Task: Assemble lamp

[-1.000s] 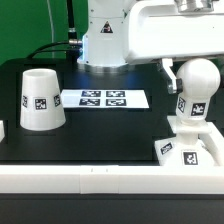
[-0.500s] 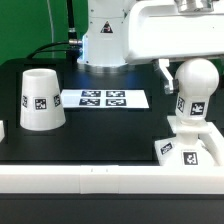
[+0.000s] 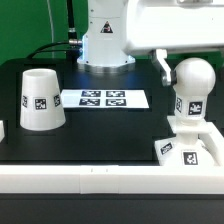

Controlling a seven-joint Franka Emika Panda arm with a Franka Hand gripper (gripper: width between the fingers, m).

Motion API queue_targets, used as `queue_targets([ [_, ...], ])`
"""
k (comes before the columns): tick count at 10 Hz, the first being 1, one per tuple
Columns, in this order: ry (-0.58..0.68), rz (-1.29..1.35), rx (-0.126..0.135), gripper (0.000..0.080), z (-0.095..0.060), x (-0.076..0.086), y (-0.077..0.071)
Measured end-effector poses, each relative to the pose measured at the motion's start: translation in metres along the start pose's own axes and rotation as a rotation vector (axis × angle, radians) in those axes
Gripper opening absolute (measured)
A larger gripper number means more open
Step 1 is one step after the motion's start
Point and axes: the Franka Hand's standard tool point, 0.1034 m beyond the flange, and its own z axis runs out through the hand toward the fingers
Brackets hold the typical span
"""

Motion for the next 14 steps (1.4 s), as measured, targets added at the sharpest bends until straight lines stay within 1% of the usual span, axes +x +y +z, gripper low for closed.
queue_targets([
  [1, -0.01, -0.005, -0.001, 0.0699, -0.01, 0.005, 0.005],
  [2, -0.014, -0.001, -0.002, 0.0699, -0.012, 0.006, 0.007],
  [4, -0.047, -0.003, 0.006, 0.0699, -0.01, 0.001, 0.004],
  [5, -0.096, -0.002, 0.016, 0.0699, -0.009, -0.002, 0.002],
  [6, -0.193, 0.001, 0.037, 0.0699, -0.008, -0.005, -0.002],
  [7, -0.265, 0.0, 0.053, 0.0699, -0.009, -0.003, -0.004],
  [8, -0.321, -0.004, 0.063, 0.0699, -0.008, -0.006, -0.002],
  [9, -0.41, 0.0, 0.077, 0.0699, -0.008, -0.01, 0.0],
  [10, -0.473, 0.003, 0.089, 0.0699, -0.006, -0.01, 0.002],
  [11, -0.491, 0.004, 0.094, 0.0699, -0.002, -0.007, 0.002],
  [12, -0.475, 0.005, 0.091, 0.0699, 0.002, -0.008, 0.002],
  [14, -0.481, 0.004, 0.094, 0.0699, 0.011, -0.014, -0.002],
])
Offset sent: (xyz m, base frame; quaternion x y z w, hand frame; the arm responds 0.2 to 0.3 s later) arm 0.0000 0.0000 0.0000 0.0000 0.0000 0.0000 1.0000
